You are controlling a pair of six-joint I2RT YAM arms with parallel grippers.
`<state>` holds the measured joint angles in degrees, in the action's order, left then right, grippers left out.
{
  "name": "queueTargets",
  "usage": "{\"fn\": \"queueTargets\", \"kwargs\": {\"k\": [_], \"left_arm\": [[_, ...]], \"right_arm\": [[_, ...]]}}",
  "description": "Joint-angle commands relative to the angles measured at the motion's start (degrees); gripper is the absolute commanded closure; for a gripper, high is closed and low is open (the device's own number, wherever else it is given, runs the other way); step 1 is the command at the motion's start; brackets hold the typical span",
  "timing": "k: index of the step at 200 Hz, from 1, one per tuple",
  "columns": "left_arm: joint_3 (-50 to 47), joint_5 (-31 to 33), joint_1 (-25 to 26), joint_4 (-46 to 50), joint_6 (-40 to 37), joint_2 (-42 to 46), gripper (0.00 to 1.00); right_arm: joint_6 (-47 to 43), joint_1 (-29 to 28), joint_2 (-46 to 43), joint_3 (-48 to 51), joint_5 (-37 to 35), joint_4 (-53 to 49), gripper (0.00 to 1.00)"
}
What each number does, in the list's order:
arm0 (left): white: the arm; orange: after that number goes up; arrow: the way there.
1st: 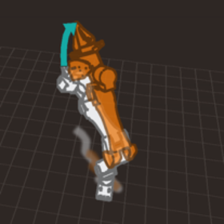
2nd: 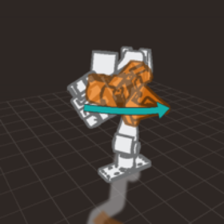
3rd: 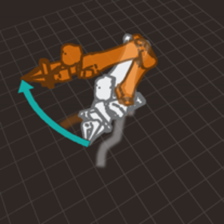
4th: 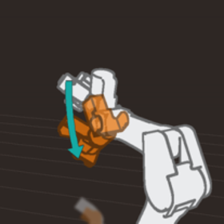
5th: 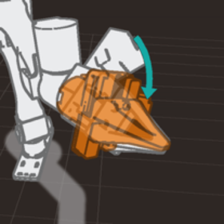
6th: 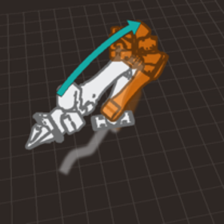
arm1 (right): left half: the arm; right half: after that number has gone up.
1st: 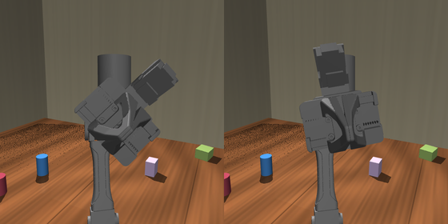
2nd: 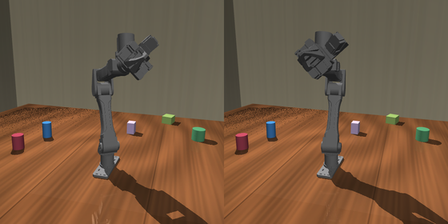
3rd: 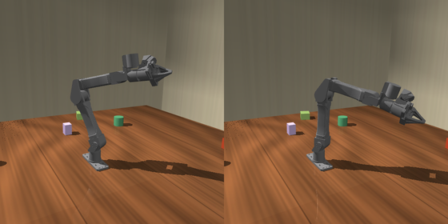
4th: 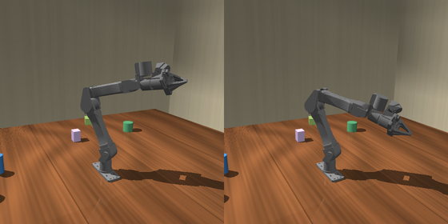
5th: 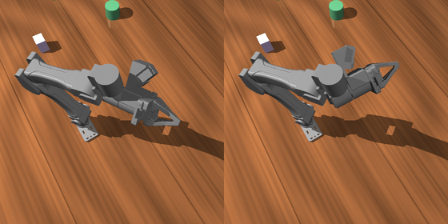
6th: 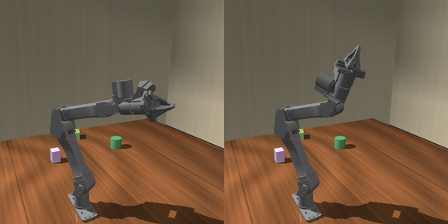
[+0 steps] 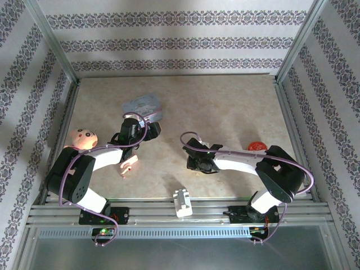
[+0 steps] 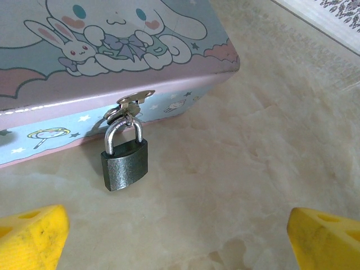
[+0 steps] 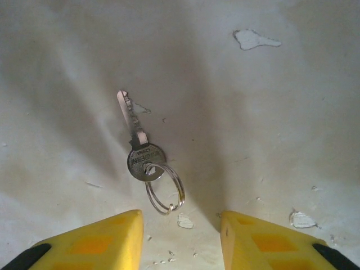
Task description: Unlock a padlock with a key
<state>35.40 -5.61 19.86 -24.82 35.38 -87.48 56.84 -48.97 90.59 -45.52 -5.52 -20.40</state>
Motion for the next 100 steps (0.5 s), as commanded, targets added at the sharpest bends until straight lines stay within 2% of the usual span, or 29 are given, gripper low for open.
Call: {"fn": "queueTargets", "kwargs": {"k": [1, 100], "left_arm": [[0.3, -0.3, -0.5, 0.8, -0.5, 1.3, 0.01], [0.5, -0.9, -0.5, 0.5, -0.1, 0.7, 0.01]], "right_arm": [[-0.6, 0.4, 2.0, -1.8, -0.8, 2.0, 0.61], [-3.0, 1.3, 2.1, -4.0, -1.4, 2.6, 0.66]]}}
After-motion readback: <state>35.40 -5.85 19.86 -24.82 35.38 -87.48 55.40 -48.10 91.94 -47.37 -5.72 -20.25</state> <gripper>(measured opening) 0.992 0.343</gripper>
